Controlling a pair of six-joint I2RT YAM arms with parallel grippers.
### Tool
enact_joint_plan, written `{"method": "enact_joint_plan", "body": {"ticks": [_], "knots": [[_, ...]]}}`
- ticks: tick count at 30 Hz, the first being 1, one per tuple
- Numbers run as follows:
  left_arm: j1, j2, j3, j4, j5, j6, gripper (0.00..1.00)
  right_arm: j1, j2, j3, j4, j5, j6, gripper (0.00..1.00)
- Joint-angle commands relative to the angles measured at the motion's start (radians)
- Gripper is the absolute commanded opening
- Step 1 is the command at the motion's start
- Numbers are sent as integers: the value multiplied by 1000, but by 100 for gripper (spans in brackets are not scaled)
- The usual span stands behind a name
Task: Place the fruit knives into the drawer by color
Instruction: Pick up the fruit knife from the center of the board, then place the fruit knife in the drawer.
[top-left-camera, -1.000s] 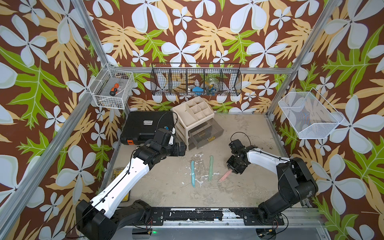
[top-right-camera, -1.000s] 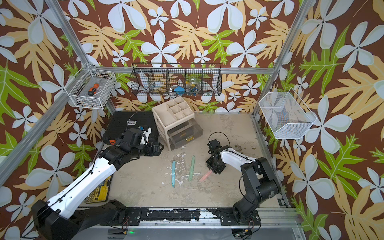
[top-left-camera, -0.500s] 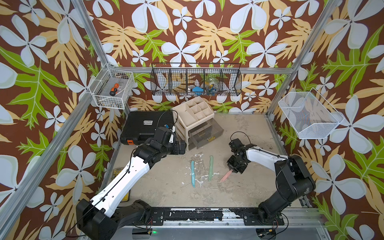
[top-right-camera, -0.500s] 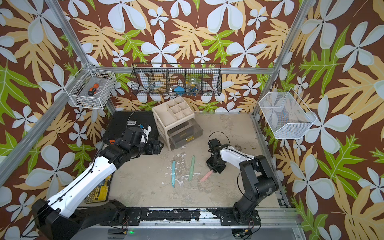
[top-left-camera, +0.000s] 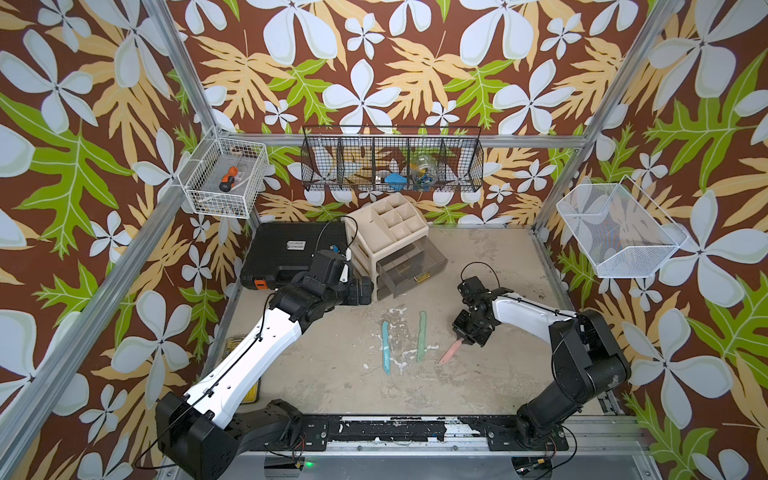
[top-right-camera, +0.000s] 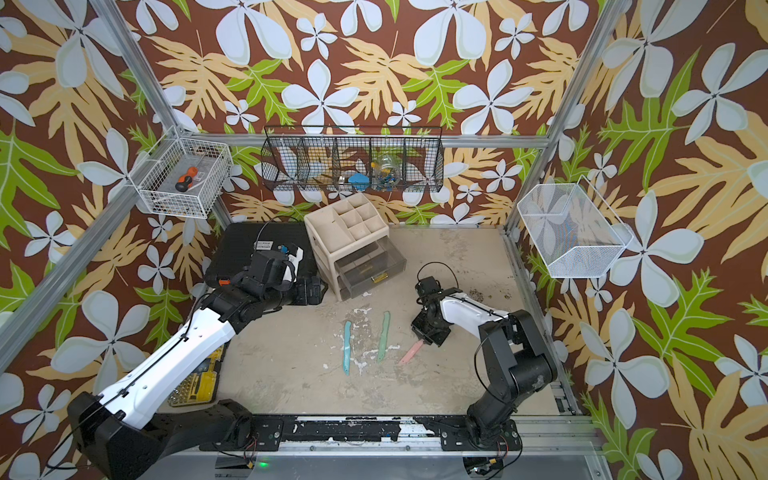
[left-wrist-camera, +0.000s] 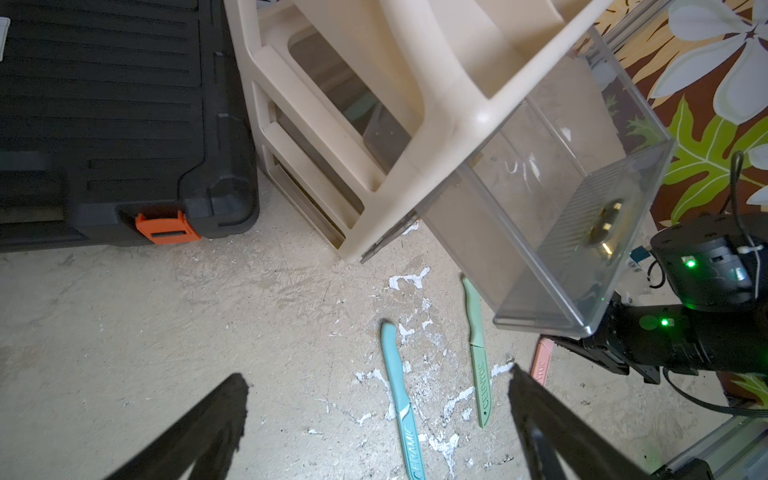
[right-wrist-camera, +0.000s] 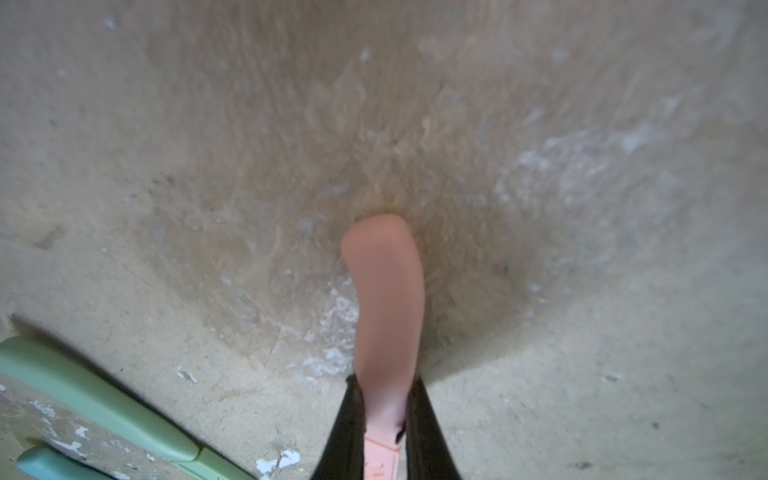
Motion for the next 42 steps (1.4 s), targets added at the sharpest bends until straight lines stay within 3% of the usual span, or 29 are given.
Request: {"method": "enact_joint_plan", "body": {"ticks": [1, 14, 23, 34, 42], "knots": [[-1, 6, 15, 3, -7, 16, 100, 4, 27, -25, 67, 13, -60, 0], [-1, 42, 66, -2, -12, 19, 100, -22, -166, -21, 17, -19, -90, 0], [-1, 81, 118, -3, -21, 30, 100, -29, -327, 42, -53, -118, -55, 0], [-1, 130, 182, -9, -33, 38, 100, -29, -507, 198, -68, -266, 80, 0], [-1, 154, 207, -12, -36, 39, 100, 5, -487, 323, 135, -315, 273, 0]]}}
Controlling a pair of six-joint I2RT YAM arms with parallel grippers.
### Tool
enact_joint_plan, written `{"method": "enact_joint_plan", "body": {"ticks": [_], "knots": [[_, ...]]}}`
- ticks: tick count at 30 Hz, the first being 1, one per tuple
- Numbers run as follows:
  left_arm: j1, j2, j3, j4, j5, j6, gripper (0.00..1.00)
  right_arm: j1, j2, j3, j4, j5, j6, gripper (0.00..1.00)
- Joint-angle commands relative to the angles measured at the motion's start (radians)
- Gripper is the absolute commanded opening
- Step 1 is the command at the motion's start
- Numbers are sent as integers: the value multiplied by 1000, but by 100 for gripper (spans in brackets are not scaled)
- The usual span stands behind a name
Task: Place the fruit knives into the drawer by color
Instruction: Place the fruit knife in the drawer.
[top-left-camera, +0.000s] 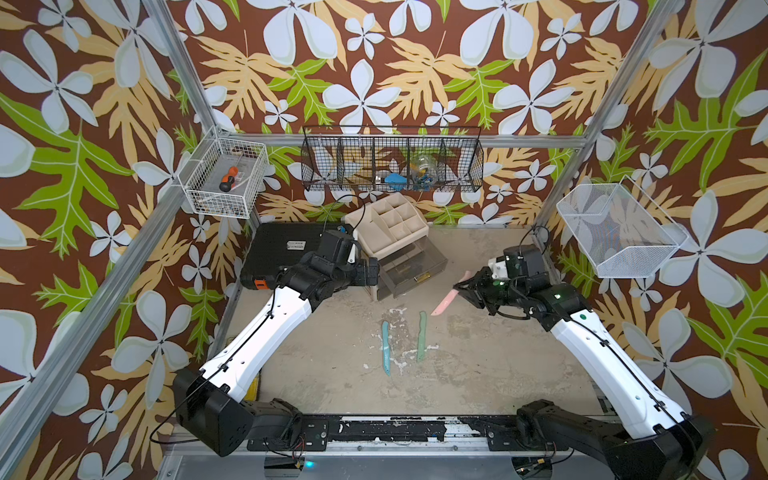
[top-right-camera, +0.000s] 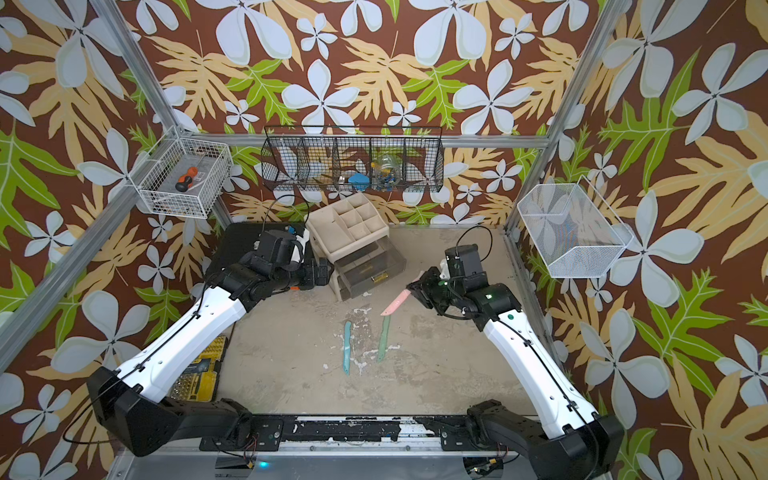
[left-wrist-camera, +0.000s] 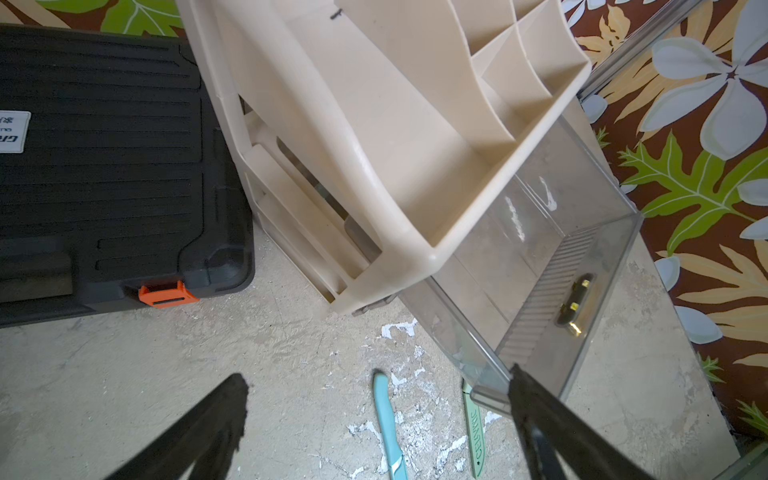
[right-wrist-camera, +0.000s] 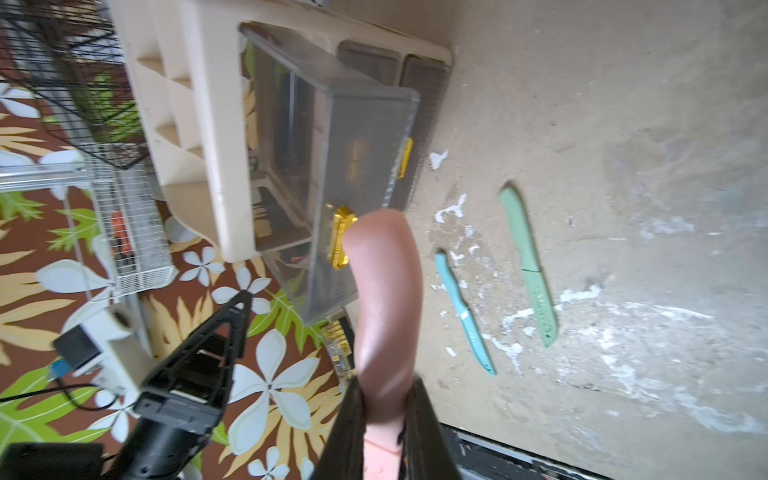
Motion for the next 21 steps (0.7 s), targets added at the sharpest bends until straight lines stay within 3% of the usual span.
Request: {"method": "enact_joint_plan", "body": {"ticks": [1, 15, 21], "knots": [[-1, 7, 14, -5, -6, 17, 100, 26, 38, 48, 153, -25, 121, 0], [-1, 29, 47, -9, -21, 27, 100, 102, 323, 183, 383, 15, 240, 0], [-1, 38, 69, -11, -28, 32, 100, 100, 388, 201, 409, 22, 220, 16]]}}
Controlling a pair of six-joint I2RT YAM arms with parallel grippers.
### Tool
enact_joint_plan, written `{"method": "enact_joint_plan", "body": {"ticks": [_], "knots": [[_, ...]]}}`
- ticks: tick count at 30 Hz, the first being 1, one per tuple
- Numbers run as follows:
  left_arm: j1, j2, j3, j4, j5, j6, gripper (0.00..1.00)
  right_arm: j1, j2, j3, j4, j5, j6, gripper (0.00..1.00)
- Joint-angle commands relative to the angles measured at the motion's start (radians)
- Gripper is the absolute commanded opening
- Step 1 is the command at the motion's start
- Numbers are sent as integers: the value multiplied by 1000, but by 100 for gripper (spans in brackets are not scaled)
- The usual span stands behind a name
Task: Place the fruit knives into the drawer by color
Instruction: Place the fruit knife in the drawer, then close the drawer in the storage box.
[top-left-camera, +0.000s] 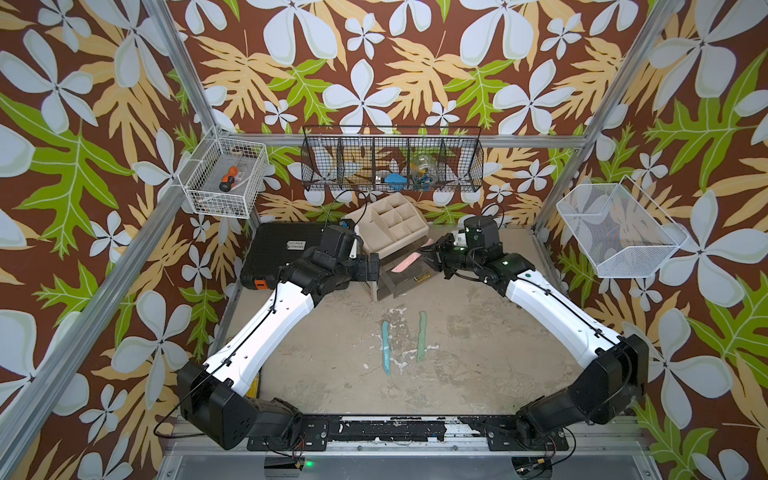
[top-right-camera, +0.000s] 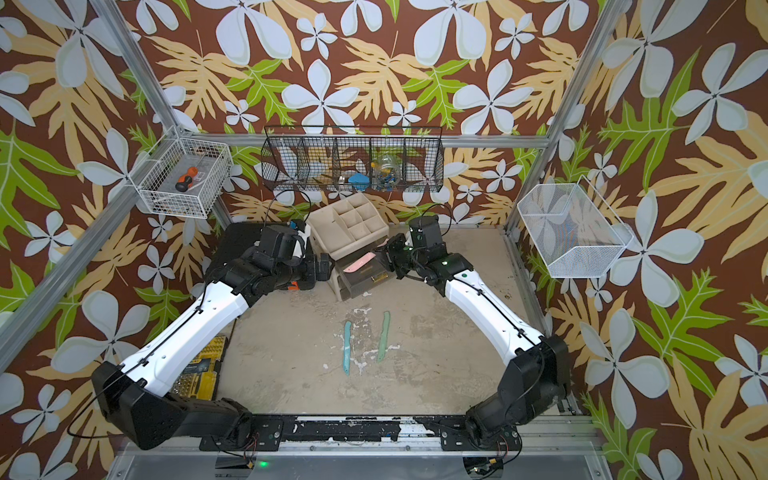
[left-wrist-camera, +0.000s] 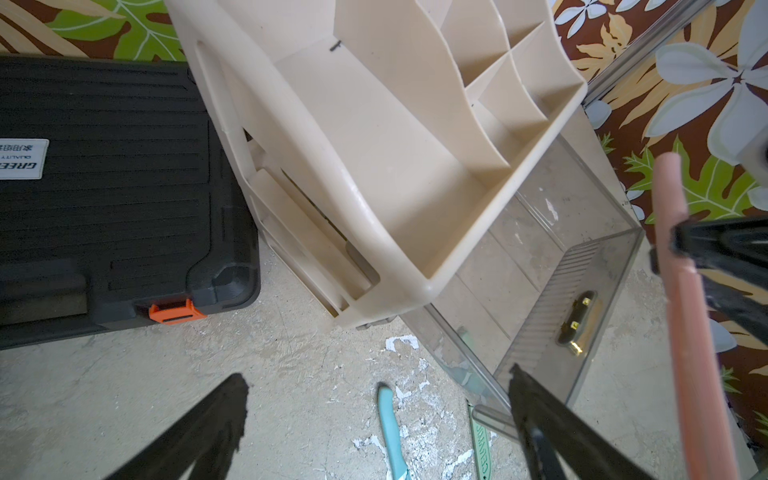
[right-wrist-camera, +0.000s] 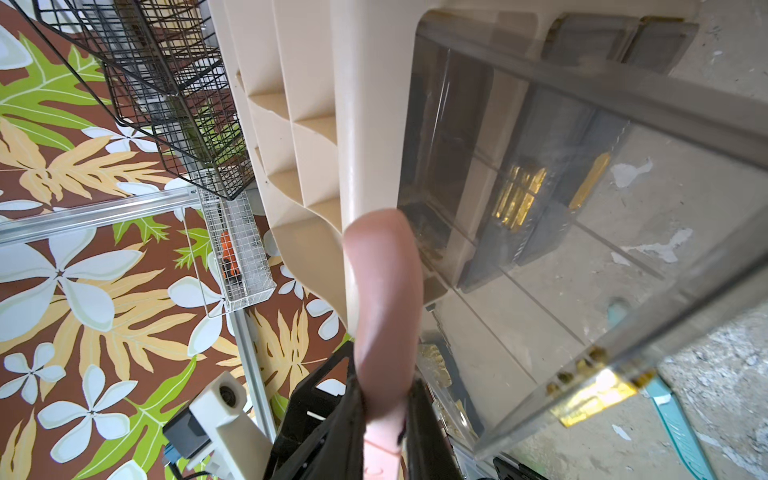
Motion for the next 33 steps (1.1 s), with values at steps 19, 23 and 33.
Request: {"method": "enact_joint_plan", "body": {"ticks": [19, 23, 33], "knots": [[2, 220, 310, -55, -40, -35, 100, -4, -180, -118, 70, 45, -233, 5], [6, 266, 343, -68, -39, -42, 96, -4, -301, -256, 63, 48, -257, 5], [22, 244, 285, -72, -22, -58, 75, -5, -465, -475, 70, 19, -246, 5]]}}
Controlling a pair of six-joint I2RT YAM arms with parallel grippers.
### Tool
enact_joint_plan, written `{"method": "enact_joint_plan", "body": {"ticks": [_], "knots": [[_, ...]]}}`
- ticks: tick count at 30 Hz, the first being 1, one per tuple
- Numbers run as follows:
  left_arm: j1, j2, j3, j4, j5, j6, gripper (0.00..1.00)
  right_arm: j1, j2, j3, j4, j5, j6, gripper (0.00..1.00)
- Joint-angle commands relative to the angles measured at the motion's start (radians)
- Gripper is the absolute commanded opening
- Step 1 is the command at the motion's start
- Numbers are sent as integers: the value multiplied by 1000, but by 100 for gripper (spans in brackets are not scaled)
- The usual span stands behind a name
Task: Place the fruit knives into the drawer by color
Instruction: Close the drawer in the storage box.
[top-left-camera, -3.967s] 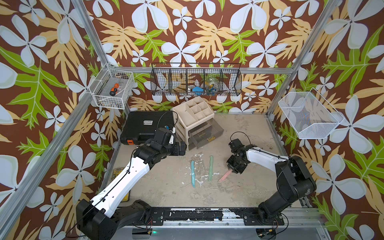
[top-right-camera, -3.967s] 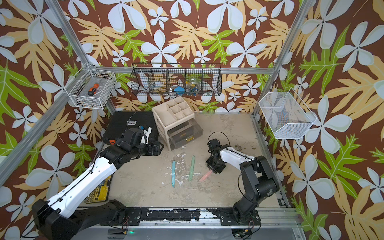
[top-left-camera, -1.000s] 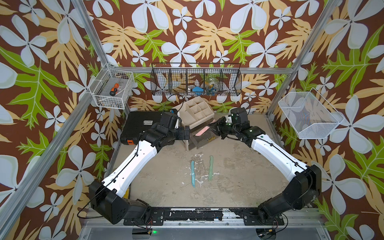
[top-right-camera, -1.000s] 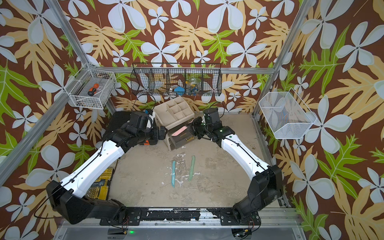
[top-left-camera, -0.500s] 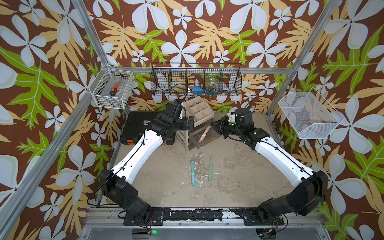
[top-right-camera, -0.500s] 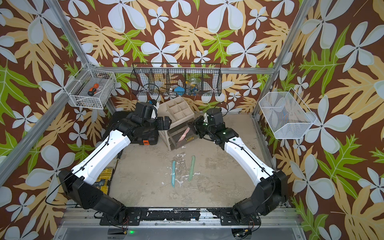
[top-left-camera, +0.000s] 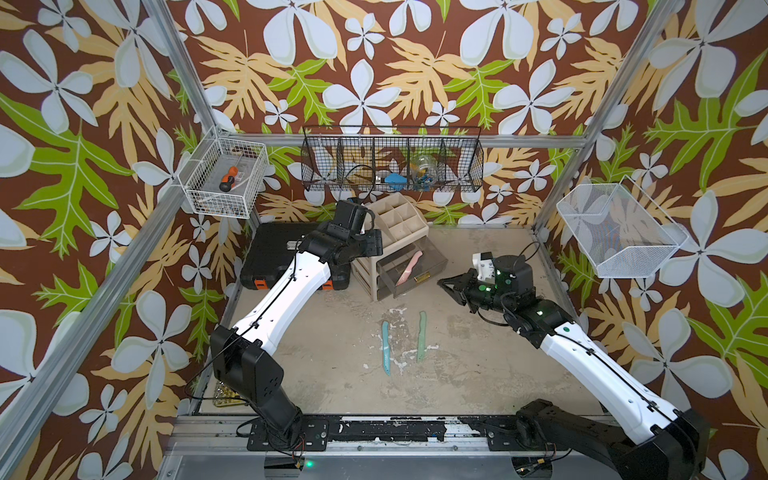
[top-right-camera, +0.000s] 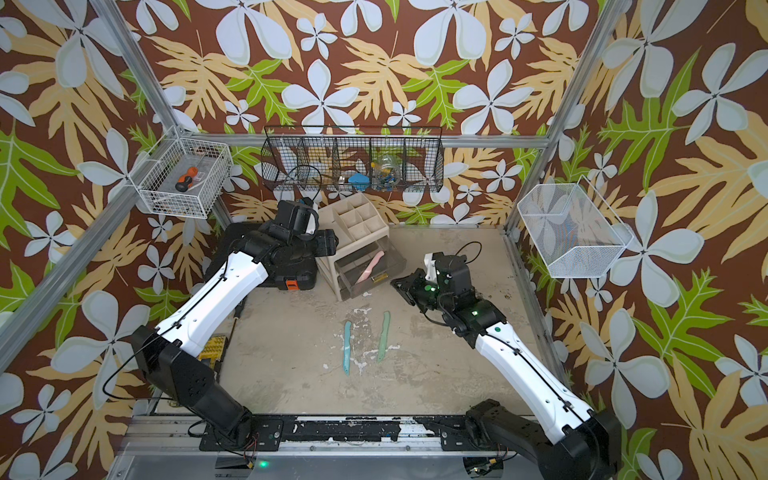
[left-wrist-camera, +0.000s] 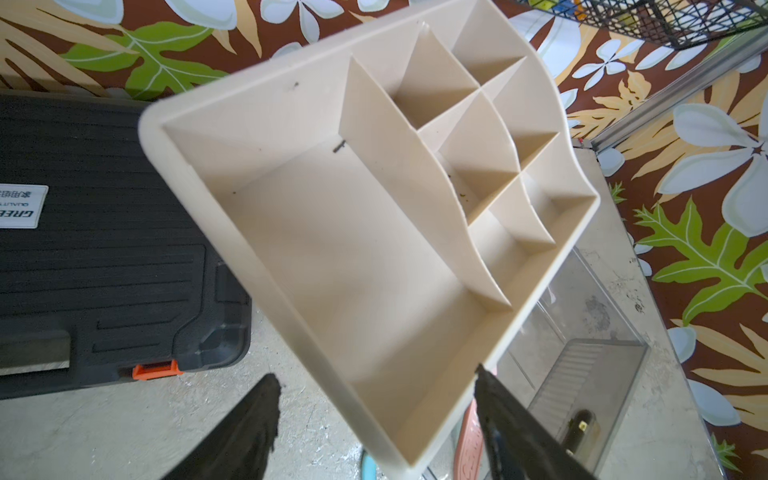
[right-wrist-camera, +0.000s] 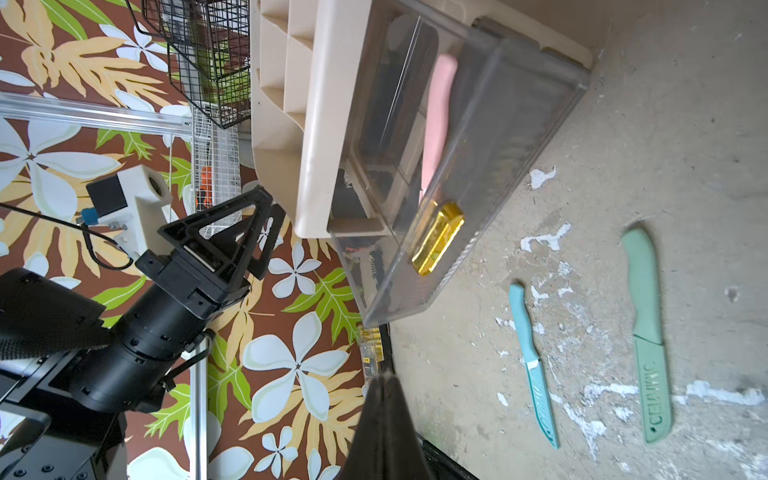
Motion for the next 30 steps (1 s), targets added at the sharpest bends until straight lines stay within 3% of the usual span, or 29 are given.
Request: {"method": "enact_joint_plan", "body": {"ticks": [1, 13, 30], "knots": [[4, 5, -14, -4, 12, -4, 73, 1, -17, -51, 29, -7, 2, 5], [5, 40, -23, -18, 41, 9, 72, 0, 49, -254, 373, -8, 172, 0], [4, 49, -10, -11, 57, 8, 76, 0, 262, -166, 591, 29, 224, 0]]}}
